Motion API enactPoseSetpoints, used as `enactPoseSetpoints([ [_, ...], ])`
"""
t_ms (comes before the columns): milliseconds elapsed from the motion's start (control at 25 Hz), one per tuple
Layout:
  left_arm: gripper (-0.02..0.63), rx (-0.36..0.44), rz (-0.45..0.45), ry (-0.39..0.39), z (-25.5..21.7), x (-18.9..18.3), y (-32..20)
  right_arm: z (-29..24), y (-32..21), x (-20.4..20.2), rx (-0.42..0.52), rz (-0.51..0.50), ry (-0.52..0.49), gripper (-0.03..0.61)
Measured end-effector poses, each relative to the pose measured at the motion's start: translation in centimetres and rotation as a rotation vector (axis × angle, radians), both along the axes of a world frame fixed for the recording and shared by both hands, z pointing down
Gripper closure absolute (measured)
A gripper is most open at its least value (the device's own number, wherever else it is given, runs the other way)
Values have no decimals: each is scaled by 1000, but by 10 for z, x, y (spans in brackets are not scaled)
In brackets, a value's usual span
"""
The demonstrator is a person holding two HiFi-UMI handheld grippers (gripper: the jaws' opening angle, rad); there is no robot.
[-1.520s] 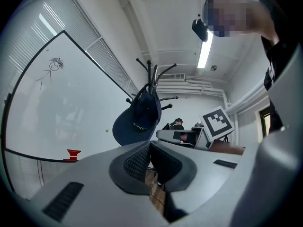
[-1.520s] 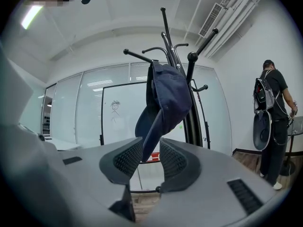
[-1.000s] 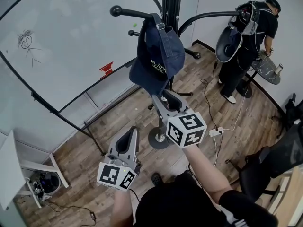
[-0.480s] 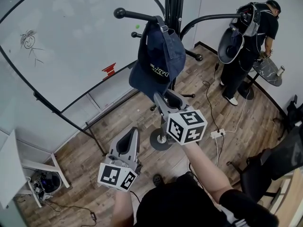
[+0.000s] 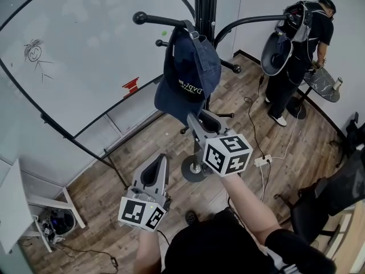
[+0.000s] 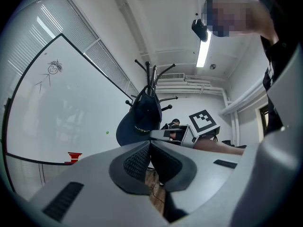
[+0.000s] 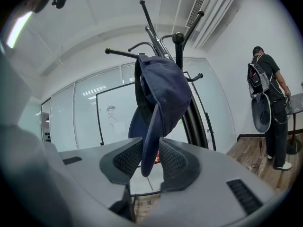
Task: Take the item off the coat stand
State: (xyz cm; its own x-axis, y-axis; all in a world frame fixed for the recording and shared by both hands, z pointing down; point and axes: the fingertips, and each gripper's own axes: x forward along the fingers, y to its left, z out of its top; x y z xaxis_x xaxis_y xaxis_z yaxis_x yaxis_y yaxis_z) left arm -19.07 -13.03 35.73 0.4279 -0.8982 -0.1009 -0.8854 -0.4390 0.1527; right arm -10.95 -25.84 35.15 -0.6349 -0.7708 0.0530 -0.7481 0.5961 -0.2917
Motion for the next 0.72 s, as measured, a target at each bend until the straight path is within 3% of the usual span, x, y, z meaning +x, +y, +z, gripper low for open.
enactPoseSetpoints([
  [720, 598, -1, 0, -9, -1, 5, 7, -6, 7, 24, -65, 48, -133, 528],
])
